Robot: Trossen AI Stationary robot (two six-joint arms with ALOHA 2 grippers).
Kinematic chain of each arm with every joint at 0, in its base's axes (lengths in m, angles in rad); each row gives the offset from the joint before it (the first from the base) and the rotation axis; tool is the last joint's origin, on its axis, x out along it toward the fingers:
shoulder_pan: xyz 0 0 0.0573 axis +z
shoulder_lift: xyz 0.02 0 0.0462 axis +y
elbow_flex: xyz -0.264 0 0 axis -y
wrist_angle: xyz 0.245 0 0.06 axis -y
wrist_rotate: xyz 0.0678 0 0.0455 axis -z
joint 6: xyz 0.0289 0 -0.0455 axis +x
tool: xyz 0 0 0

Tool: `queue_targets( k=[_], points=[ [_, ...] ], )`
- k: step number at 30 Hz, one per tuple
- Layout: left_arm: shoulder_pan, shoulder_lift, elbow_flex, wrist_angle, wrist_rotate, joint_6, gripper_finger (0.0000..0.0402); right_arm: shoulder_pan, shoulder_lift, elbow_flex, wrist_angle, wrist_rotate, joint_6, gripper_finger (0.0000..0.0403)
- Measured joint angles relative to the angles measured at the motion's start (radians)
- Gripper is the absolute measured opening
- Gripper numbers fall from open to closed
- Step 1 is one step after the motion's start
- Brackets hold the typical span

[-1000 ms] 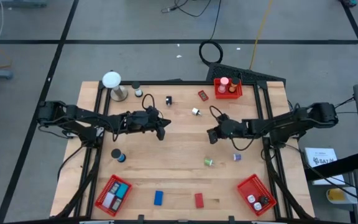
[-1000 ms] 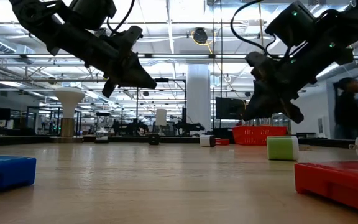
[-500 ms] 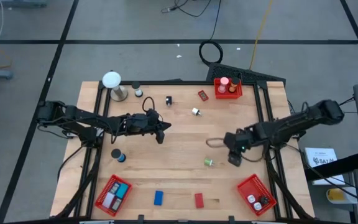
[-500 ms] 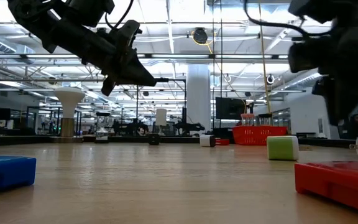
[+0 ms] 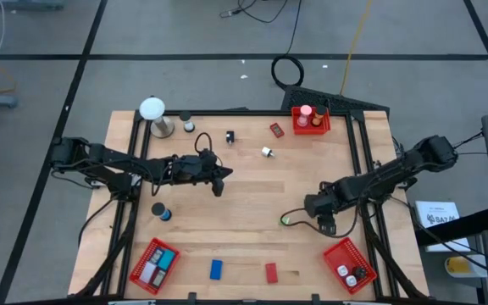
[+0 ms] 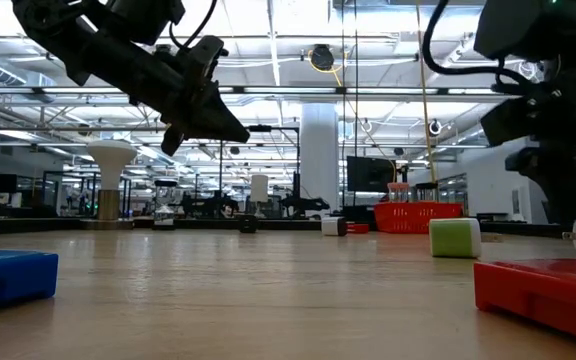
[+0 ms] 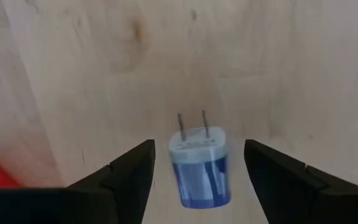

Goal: Pick & Place Office items
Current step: Put the blue charger adapter into the bottom right red basket

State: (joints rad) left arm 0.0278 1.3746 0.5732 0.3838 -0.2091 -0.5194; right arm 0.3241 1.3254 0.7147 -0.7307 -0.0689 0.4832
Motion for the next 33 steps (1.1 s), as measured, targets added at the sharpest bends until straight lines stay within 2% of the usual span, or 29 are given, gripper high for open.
queue_targets(
  k=[6, 14, 16, 19, 22, 26, 29, 33],
  points=[
    [-0.01, 0.0, 0.0, 0.0, -0.001, -0.005, 0.0018, 0.0, 0.051, 0.0, 0.007, -0.01, -0.036, 0.0207],
    [-0.011, 0.0, 0.0, -0.001, -0.001, -0.007, 0.0005, -0.002, 0.052, 0.002, 0.049, -0.011, -0.017, 0.0129],
    [-0.011, 0.0, 0.0, -0.005, -0.006, -0.009, 0.0011, -0.015, 0.038, 0.029, 0.046, -0.007, 0.002, 0.0128],
    [-0.011, -0.013, -0.001, -0.019, -0.016, -0.008, 0.0012, -0.042, 0.001, 0.069, 0.116, 0.062, 0.025, 0.0128],
    [-0.007, -0.037, -0.001, -0.025, -0.019, 0.003, 0.0003, -0.082, -0.032, 0.06, 0.303, 0.141, 0.023, 0.0128],
    [-0.006, -0.08, -0.001, -0.054, -0.02, 0.012, 0.001, -0.161, -0.018, -0.03, 0.723, 0.195, -0.029, 0.0128],
    [-0.007, -0.115, -0.001, -0.092, -0.02, 0.013, 0.0013, -0.229, 0.06, -0.106, 1.071, 0.204, -0.118, 0.0128],
    [-0.01, -0.147, -0.001, -0.121, -0.021, 0.014, 0.0003, -0.313, 0.229, -0.126, 1.4, 0.2, -0.241, 0.0128]
  ],
)
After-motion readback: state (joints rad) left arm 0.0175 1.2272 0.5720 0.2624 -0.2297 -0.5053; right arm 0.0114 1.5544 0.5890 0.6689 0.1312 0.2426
